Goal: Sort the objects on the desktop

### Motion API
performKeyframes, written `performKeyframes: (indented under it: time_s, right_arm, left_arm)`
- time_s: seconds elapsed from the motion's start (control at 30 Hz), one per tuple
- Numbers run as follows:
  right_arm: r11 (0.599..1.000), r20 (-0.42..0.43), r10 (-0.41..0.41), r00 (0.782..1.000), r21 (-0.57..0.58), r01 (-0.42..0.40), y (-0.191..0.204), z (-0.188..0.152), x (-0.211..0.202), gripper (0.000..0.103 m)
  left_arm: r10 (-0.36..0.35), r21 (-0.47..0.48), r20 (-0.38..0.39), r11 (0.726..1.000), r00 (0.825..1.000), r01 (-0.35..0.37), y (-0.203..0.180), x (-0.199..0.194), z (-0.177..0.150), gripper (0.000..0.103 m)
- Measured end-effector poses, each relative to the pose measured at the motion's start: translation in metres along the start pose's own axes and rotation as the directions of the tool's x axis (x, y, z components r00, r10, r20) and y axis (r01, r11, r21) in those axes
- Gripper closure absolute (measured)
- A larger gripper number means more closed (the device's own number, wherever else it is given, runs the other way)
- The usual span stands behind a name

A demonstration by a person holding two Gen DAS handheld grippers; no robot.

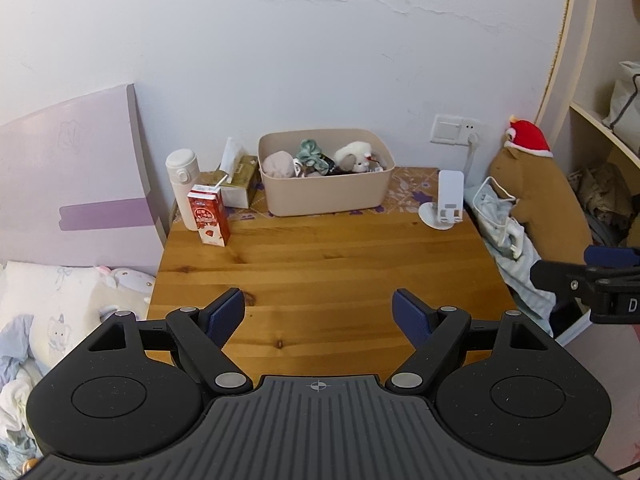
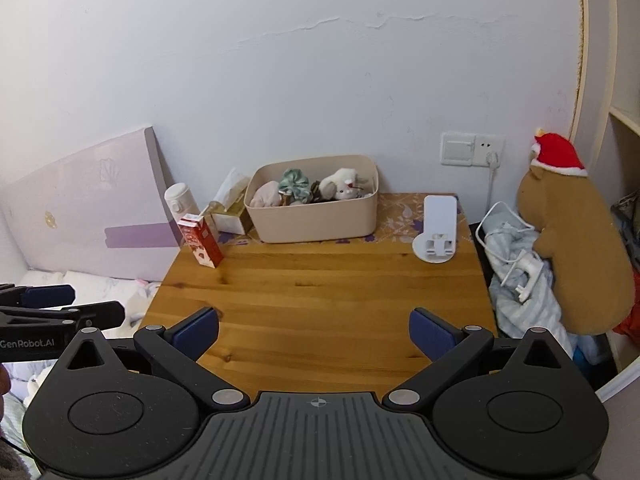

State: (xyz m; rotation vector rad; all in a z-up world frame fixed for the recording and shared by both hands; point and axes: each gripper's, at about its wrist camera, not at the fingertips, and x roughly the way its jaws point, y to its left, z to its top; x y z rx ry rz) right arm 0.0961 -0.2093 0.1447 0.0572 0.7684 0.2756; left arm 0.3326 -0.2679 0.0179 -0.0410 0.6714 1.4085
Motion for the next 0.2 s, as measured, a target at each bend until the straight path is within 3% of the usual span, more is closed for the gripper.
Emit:
performKeyframes:
  time_s: [0.2]
  right_arm:
    - [1.000, 0.000, -0.005, 1.000, -0.020, 0.005, 0.0008, -0.0021, -0.0066, 0.000]
  left_arm:
    - [-0.009, -0.005, 0.011, 1.000, 1.000, 0.010, 0.0014, -0.0060, -0.0040, 0.021]
